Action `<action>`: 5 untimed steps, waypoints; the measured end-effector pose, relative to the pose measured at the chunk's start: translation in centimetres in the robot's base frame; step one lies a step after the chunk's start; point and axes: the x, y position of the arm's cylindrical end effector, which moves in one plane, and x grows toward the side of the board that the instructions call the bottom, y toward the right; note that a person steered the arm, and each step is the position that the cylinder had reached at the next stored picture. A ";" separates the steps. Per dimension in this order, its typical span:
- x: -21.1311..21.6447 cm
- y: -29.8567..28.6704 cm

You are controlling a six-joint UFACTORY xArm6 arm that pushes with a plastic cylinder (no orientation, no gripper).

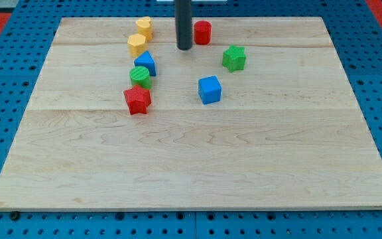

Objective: Push the blue triangle towards left

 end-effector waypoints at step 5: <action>2.8 -13.9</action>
